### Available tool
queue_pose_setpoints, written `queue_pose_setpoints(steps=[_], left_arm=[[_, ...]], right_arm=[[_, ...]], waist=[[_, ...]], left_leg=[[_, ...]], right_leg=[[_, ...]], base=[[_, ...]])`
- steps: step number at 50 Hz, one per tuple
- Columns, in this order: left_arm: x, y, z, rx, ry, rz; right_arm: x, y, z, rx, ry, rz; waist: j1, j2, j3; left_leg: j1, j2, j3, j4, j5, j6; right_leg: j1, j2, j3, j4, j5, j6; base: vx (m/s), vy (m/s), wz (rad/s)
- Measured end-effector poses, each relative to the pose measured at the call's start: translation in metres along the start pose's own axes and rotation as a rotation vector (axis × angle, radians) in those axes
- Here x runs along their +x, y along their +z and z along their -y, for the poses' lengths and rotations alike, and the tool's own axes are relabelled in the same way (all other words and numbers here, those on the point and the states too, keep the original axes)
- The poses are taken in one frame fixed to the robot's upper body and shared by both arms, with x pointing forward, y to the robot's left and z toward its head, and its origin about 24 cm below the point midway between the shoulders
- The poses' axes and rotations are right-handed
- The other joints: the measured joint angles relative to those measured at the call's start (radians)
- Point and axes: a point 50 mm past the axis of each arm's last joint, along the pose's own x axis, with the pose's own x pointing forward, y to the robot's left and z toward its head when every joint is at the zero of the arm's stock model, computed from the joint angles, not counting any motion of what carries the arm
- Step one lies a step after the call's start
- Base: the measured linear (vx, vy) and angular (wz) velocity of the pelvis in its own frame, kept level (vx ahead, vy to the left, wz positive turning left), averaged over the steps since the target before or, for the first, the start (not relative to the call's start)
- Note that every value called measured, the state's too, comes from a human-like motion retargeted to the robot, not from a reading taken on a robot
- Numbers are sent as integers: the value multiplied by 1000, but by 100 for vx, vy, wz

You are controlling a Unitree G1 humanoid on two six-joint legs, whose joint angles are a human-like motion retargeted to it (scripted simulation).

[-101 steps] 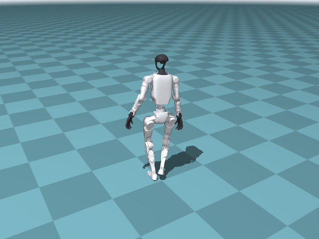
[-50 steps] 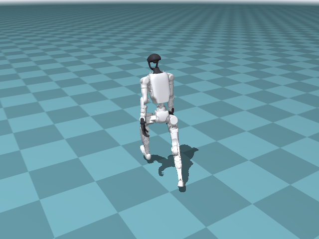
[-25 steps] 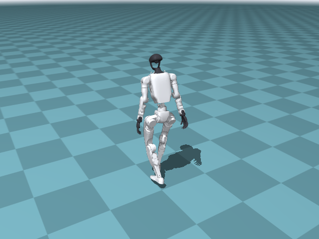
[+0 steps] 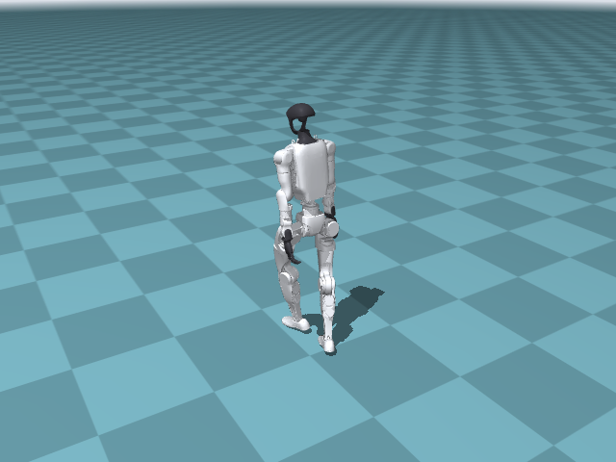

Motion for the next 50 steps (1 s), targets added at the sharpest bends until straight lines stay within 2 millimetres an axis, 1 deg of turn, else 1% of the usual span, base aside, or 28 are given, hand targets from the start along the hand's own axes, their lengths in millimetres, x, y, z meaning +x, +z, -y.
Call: queue_pose_setpoints(steps=[2,3,4,5,7,8,9,10,12,13,14,15,17,20,24,27,30,31,32,33,35,37,40,43,44,45,47,50], left_arm=[[-1,5,-4,-1,26,18],[-1,5,-5,3,20,23],[-1,4,-5,12,5,20],[-1,2,-5,23,-13,11],[-1,-5,-7,58,-32,-25],[-1,-9,-8,74,-32,-49],[-1,-13,-8,77,-28,-70],[-1,-15,-9,74,-23,-91],[-2,-16,-15,45,-2,-96],[-2,-16,-19,28,6,-94],[-3,-13,-23,14,9,-85],[-4,-8,-28,2,9,-72],[-7,8,-42,-4,36,-34],[-14,39,-60,21,124,52],[-31,87,-85,78,258,263],[-50,121,-100,108,376,444],[-62,140,-104,119,446,542],[-61,141,-100,116,440,547],[-59,141,-96,108,429,548],[-57,138,-92,92,412,541],[-48,125,-85,54,362,502],[-36,104,-75,13,304,420],[-17,64,-52,-48,238,242],[-8,36,-37,-43,174,126],[-7,30,-37,-20,162,110],[-7,26,-38,8,154,99],[-8,21,-46,52,188,94],[-9,23,-52,77,240,109]], right_arm=[[-4,26,10,-67,-28,93],[-6,36,14,-107,-45,130],[-9,44,17,-146,-65,159],[-11,51,21,-185,-86,184],[-13,54,25,-231,-117,201],[-12,52,25,-244,-122,195],[-11,48,23,-248,-120,178],[-10,43,19,-247,-113,157],[-5,29,5,-195,-95,104],[-3,21,-2,-158,-80,82],[-2,14,-5,-131,-56,64],[-1,8,-7,-108,-28,49],[1,-5,-5,-95,4,-9],[2,-31,-2,-58,-41,-99],[-1,-78,-5,56,-45,-263],[-6,-105,-14,122,25,-373],[-11,-126,-25,193,71,-451],[-12,-130,-28,217,79,-462],[-12,-132,-30,239,85,-465],[-11,-130,-33,259,86,-452],[-8,-119,-37,289,74,-405],[-4,-98,-35,302,61,-347],[0,-67,-29,290,57,-243],[2,-34,-8,203,11,-106],[1,-24,0,167,-19,-68],[0,-14,9,130,-53,-33],[-3,1,27,71,-122,21],[-8,12,51,50,-215,60]], waist=[[29,32,17],[35,42,18],[44,45,14],[53,46,7],[54,35,-17],[50,24,-35],[47,13,-45],[45,2,-52],[29,34,-32],[4,58,-26],[2,76,-17],[10,90,-6],[-6,112,6],[-78,103,16],[-142,65,7],[-172,14,13],[-181,6,26],[-186,0,25],[-183,-4,22],[-167,-7,15],[-140,-7,-9],[-125,-8,-13],[-144,4,-10],[-156,-4,-20],[-147,-8,-20],[-134,-11,-19],[-95,-9,-11],[-10,8,1]], left_leg=[[-20,28,-20,-163,47,-180],[-29,38,-12,-218,75,-212],[-37,39,-9,-247,102,-207],[-43,36,-6,-262,127,-183],[-53,23,6,-213,209,1],[-53,8,15,-180,132,98],[-60,9,-2,-124,71,142],[-71,18,-32,-56,19,160],[-10,55,-88,-16,-42,165],[40,84,-81,-25,-68,172],[83,107,-65,-34,-91,177],[122,127,-45,-43,-112,181],[182,127,-75,-82,-126,177],[266,75,-116,-180,-105,176],[336,-5,-201,-253,-93,178],[388,-76,-274,-270,-113,196],[471,-91,-348,-287,-145,205],[496,-99,-372,-285,-162,212],[517,-103,-387,-282,-180,219],[529,-99,-386,-278,-200,228],[538,-67,-371,-249,-242,231],[536,-34,-319,-192,-253,231],[496,9,-266,-29,-173,231],[364,11,-217,218,-57,231],[307,12,-209,312,-53,231],[250,16,-203,409,-66,231],[169,98,-147,550,-170,231],[101,195,6,591,-258,231]], right_leg=[[66,46,-15,-12,-1,24],[92,61,-3,-10,-8,31],[112,67,17,0,-13,39],[129,68,41,14,-17,47],[146,50,54,63,15,84],[148,38,44,97,55,105],[142,23,33,143,139,109],[133,6,20,196,244,104],[83,-5,-30,382,450,72],[59,-10,-99,487,522,58],[33,-48,-160,597,536,19],[8,-102,-216,710,522,-32],[-88,-167,-265,867,369,-58],[-281,-220,-247,949,222,-2],[-465,-250,-174,709,114,63],[-544,-239,27,397,119,52],[-545,-183,305,192,96,-15],[-531,-203,283,169,104,58],[-519,-215,252,158,129,90],[-511,-212,205,172,186,39],[-491,-180,129,190,125,-58],[-469,-189,114,245,56,-47],[-361,-221,28,215,9,-24],[-257,-269,-84,132,-2,4],[-227,-275,-118,111,-10,12],[-197,-274,-153,90,-20,17],[-140,-229,-219,56,-53,7],[-72,-195,-284,19,-74,30]], base=[[82,3,-50],[85,6,-67],[87,8,-73],[103,15,-59],[100,14,-18],[91,11,2],[108,17,-6],[113,19,-17],[86,6,10],[74,4,25],[70,10,-5],[76,20,-32],[76,20,12],[60,9,120],[63,4,139],[60,-7,137],[67,-10,162],[81,-13,171],[75,-16,126],[73,-24,76],[67,-35,35],[60,-35,63],[62,-9,142],[44,7,178],[29,-3,167],[45,-24,150],[51,-37,125],[29,1,99]])
